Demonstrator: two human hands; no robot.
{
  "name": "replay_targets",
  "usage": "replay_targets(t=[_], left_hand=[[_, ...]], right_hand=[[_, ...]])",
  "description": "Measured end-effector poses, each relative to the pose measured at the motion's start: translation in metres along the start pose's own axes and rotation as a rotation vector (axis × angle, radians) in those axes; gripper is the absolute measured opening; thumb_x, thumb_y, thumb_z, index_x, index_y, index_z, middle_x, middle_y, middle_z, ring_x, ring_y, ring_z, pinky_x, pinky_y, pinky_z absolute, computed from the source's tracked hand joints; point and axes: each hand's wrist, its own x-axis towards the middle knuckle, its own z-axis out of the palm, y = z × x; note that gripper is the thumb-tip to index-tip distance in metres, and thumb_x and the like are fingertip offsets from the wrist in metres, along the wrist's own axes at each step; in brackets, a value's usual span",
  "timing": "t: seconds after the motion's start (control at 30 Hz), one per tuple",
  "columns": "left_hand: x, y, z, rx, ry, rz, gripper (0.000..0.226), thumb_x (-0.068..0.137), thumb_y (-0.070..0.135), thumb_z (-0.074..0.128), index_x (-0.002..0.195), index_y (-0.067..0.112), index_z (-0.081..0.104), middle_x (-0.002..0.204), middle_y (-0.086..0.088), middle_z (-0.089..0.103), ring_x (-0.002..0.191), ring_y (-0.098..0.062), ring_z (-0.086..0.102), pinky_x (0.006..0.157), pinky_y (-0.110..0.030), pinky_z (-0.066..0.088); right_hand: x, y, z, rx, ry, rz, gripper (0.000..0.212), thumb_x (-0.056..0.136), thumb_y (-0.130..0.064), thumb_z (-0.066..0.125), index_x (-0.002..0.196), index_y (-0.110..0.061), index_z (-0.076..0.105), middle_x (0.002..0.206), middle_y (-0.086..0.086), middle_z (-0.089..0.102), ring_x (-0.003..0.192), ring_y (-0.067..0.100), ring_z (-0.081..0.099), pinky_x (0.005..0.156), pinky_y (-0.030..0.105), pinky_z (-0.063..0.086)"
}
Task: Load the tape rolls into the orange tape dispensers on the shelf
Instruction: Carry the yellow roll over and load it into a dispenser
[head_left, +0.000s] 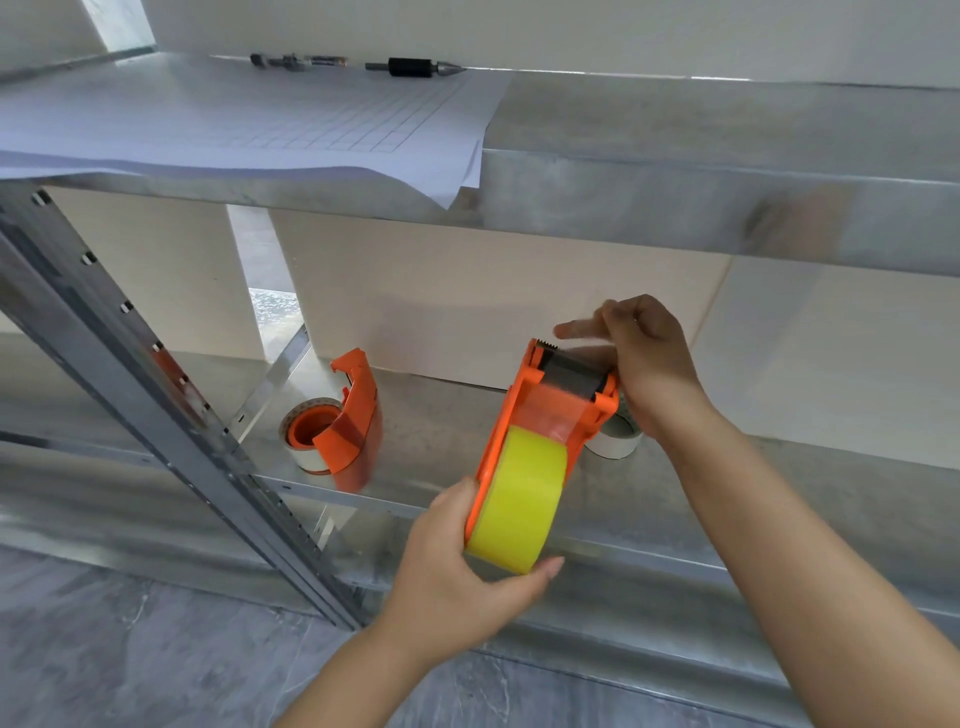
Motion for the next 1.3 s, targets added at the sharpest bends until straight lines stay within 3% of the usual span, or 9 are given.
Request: replay_targets(t=[0.23, 0.47, 0.67, 0.8, 1.0, 1.07, 1.13, 1.2, 1.3], left_hand=[[0.017, 0.008, -0.003, -0.211, -0.250, -0.383, 0.052, 0.053, 0.026, 0.077, 0.101, 0.024, 0.055, 0.092, -0.013, 0.070, 0.082, -0.031, 0.071, 0.076, -0.051, 0.057], [0.013, 0.005, 0.007, -0.052, -0.108, -0.239, 0.037, 0.051, 0.012, 0.066, 0.086, 0.017, 0.054, 0.063, 0.006, 0.053, 0.052, -0.010, 0.047, 0.050, -0.027, 0.041], [0.009, 0.001, 0.008, -0.051, -0.030, -0.235, 0.034, 0.056, 0.027, 0.073, 0.084, 0.022, 0.054, 0.062, 0.006, 0.055, 0.051, -0.009, 0.050, 0.051, -0.030, 0.047], [0.006, -0.001, 0.008, -0.047, -0.007, -0.230, 0.028, 0.056, 0.022, 0.069, 0.079, 0.025, 0.053, 0.061, 0.013, 0.057, 0.046, -0.002, 0.045, 0.046, -0.016, 0.039], [0.009, -0.002, 0.006, -0.206, -0.020, -0.312, 0.029, 0.056, 0.013, 0.066, 0.083, 0.019, 0.057, 0.056, 0.001, 0.062, 0.042, -0.016, 0.058, 0.042, -0.027, 0.049], [0.015, -0.004, 0.004, -0.381, 0.015, -0.377, 0.027, 0.059, 0.007, 0.061, 0.085, 0.013, 0.056, 0.047, 0.001, 0.061, 0.035, -0.012, 0.054, 0.039, -0.021, 0.046], [0.022, -0.007, 0.000, -0.523, 0.053, -0.439, 0.021, 0.063, 0.007, 0.058, 0.083, 0.010, 0.055, 0.040, 0.000, 0.056, 0.032, -0.014, 0.051, 0.039, -0.021, 0.045], [0.030, -0.011, -0.003, -0.627, 0.074, -0.496, 0.010, 0.069, 0.005, 0.058, 0.077, 0.009, 0.054, 0.040, 0.001, 0.053, 0.033, -0.014, 0.050, 0.039, -0.022, 0.046], [0.042, -0.017, -0.003, -0.747, 0.101, -0.597, 0.011, 0.071, 0.008, 0.056, 0.061, 0.014, 0.055, 0.043, 0.003, 0.049, 0.036, -0.011, 0.049, 0.041, -0.020, 0.046]], right_hand=[[0.001, 0.005, 0.004, -0.069, -0.041, -0.002, 0.022, 0.095, -0.015, 0.045, 0.073, -0.012, 0.046, 0.063, -0.006, 0.074, 0.059, 0.017, 0.071, 0.045, 0.022, 0.052], [0.009, 0.013, -0.008, 0.147, -0.167, 0.256, 0.017, 0.091, -0.007, 0.053, 0.075, -0.004, 0.059, 0.058, 0.003, 0.072, 0.056, 0.011, 0.070, 0.048, 0.019, 0.053], [0.014, 0.027, -0.010, 0.269, -0.320, 0.547, 0.024, 0.089, -0.011, 0.053, 0.067, -0.012, 0.062, 0.058, 0.001, 0.066, 0.053, 0.011, 0.064, 0.052, 0.021, 0.053], [0.013, 0.044, -0.016, 0.175, -0.512, 0.700, 0.047, 0.093, -0.013, 0.045, 0.050, -0.018, 0.063, 0.052, -0.004, 0.062, 0.049, 0.007, 0.060, 0.051, 0.019, 0.050], [0.010, 0.057, -0.016, 0.256, -0.573, 0.778, 0.011, 0.081, -0.020, 0.057, 0.086, -0.015, 0.065, 0.080, 0.005, 0.071, 0.076, 0.016, 0.066, 0.077, 0.033, 0.054], [0.002, 0.065, -0.015, 0.338, -0.600, 0.789, 0.051, 0.064, -0.027, 0.075, 0.110, -0.013, 0.057, 0.102, 0.017, 0.058, 0.097, 0.025, 0.056, 0.096, 0.044, 0.042], [-0.009, 0.076, -0.014, 0.361, -0.593, 0.798, 0.068, 0.069, -0.032, 0.070, 0.129, -0.010, 0.045, 0.124, 0.022, 0.045, 0.113, 0.031, 0.045, 0.109, 0.052, 0.028], [-0.020, 0.088, -0.012, 0.430, -0.572, 0.776, 0.058, 0.082, -0.034, 0.053, 0.133, -0.006, 0.046, 0.132, 0.019, 0.049, 0.115, 0.030, 0.051, 0.109, 0.051, 0.033], [-0.040, 0.102, -0.005, 0.469, -0.502, 0.657, 0.050, 0.080, -0.043, 0.051, 0.120, -0.014, 0.059, 0.113, 0.008, 0.068, 0.098, 0.021, 0.066, 0.090, 0.039, 0.053]])
